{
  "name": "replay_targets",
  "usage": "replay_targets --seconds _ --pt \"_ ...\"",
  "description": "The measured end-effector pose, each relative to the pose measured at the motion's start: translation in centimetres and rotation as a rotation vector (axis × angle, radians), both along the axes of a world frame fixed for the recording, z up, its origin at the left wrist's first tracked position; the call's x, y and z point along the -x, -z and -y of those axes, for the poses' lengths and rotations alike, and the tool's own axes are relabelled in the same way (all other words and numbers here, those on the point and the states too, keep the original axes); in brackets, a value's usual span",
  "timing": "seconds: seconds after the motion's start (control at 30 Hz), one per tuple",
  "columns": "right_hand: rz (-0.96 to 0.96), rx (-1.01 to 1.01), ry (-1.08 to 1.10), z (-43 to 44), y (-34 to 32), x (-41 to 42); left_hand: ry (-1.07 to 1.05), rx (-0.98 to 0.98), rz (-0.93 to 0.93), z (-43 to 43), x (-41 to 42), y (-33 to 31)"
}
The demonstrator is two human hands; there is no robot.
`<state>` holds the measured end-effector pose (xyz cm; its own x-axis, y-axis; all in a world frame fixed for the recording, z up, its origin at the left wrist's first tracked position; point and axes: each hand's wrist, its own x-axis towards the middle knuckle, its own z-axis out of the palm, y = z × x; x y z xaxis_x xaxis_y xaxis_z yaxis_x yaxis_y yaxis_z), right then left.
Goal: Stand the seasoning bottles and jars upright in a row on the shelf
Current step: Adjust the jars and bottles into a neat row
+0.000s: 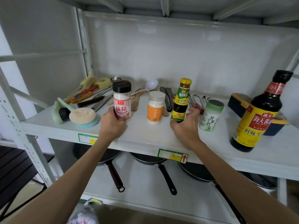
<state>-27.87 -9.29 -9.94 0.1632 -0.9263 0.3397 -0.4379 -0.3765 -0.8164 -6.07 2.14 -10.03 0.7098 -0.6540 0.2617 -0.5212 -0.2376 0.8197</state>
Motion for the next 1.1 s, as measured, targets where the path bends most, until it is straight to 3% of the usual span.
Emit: replay_targets --seconds 0.13,1.1 --pt "0.005 -0.096 -0.102 1.1 0.2 0.8 -0.004 -0.010 0.002 0.1 0.0 -0.1" --pt "0.038 0.027 -0.070 0.6 -0.3 4.4 -0.003 -0.008 -0.004 0.0 0.3 -0.2"
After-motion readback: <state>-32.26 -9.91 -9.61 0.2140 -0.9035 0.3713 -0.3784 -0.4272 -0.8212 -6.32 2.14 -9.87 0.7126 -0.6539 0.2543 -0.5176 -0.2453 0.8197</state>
